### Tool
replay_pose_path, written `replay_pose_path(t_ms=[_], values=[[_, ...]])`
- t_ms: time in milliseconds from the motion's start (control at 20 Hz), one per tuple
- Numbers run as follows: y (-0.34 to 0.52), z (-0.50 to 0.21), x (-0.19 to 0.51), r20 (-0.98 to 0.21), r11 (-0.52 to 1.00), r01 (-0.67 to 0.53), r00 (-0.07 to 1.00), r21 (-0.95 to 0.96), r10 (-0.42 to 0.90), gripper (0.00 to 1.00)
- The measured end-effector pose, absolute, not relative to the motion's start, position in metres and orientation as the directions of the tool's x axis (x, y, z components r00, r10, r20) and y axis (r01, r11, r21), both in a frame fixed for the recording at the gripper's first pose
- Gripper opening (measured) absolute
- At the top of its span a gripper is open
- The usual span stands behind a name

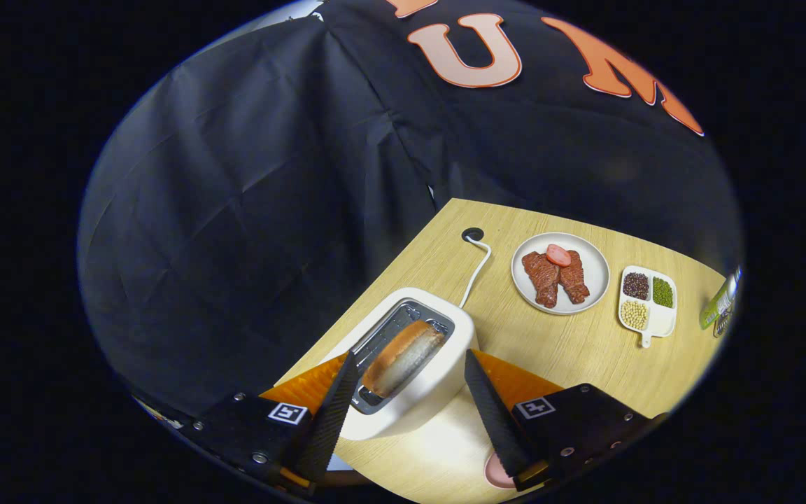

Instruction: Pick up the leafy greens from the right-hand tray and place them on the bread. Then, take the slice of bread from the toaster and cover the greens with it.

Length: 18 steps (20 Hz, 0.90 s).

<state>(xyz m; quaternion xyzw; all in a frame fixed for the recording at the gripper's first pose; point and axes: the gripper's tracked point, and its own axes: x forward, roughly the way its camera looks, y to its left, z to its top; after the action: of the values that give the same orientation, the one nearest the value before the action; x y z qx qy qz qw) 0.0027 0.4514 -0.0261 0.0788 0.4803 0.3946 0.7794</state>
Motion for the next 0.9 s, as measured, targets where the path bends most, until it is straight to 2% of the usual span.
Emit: replay_pose_path(t_ms=[250, 600, 900], values=[[0.465, -0.035, 0.006, -0.727, 0.685, -0.583, 0.22, 0.436, 0.65, 0.91], [0.47, -0.061, 0.008, -0.797, 0.725, -0.568, 0.186, 0.39, 0.575, 0.75], [0.477, -0.064, -0.003, -0.8, 0.711, -0.556, 0.129, 0.431, 0.586, 0.38]])
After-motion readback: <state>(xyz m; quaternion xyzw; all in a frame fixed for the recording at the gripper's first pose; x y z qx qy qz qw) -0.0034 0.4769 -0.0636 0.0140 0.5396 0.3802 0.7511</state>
